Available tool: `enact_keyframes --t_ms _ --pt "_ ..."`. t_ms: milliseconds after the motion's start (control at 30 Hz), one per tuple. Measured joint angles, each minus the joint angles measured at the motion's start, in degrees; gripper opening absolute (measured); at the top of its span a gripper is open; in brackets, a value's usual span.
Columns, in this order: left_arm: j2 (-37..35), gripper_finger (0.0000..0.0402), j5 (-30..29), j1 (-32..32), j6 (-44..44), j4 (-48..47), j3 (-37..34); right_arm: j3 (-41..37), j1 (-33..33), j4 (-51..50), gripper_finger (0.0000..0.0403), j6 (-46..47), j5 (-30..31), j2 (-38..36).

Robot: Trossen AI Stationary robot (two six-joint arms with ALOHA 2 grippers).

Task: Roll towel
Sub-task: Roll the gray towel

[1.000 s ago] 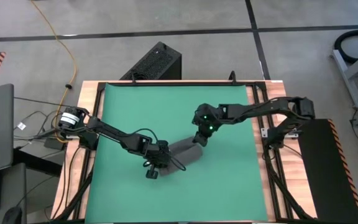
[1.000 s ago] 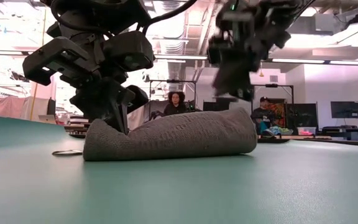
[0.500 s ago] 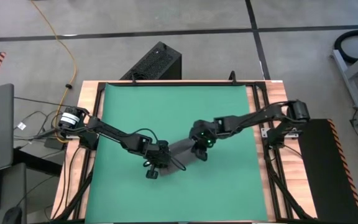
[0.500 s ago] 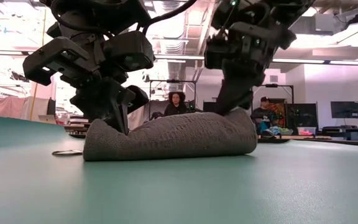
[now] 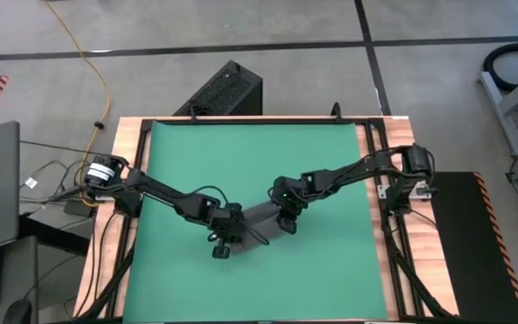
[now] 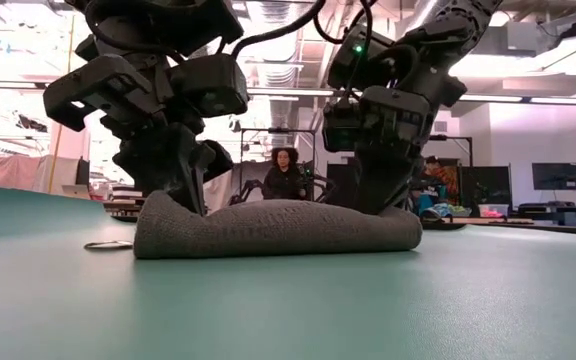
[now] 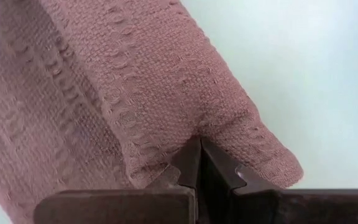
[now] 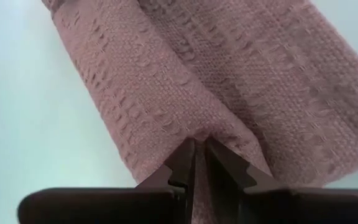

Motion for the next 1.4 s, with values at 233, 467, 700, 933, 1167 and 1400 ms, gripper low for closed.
enact_keyframes --t_ms 233,467,700,933,1167,1400 --pt "-3.87 0.0 -8.52 -2.12 -0.32 -3.42 -0.24 0.02 0.11 -2.08 0.0065 0.04 2.14 0.09" --pt "-4.14 0.0 -14.28 -5.92 -6.0 -1.29 -2.05 -0.04 0.81 -2.04 0.0065 0.27 2.9 0.16" --pt "-4.57 0.0 -17.92 -8.68 -12.31 4.61 -8.58 -0.06 1.61 -1.56 0.0065 6.35 3.2 0.24" --pt "-4.68 0.0 -19.1 -8.51 -9.24 7.85 -11.65 -0.11 4.14 -1.55 0.0065 12.85 6.09 0.22" --pt "-4.67 0.0 -17.61 -7.39 3.94 7.81 -11.25 -0.33 8.15 0.9 0.0065 20.04 13.57 0.1" --pt "-4.67 0.0 -14.63 -5.57 4.77 7.75 -11.21 -0.55 7.69 1.97 0.0065 8.78 20.63 -5.93"
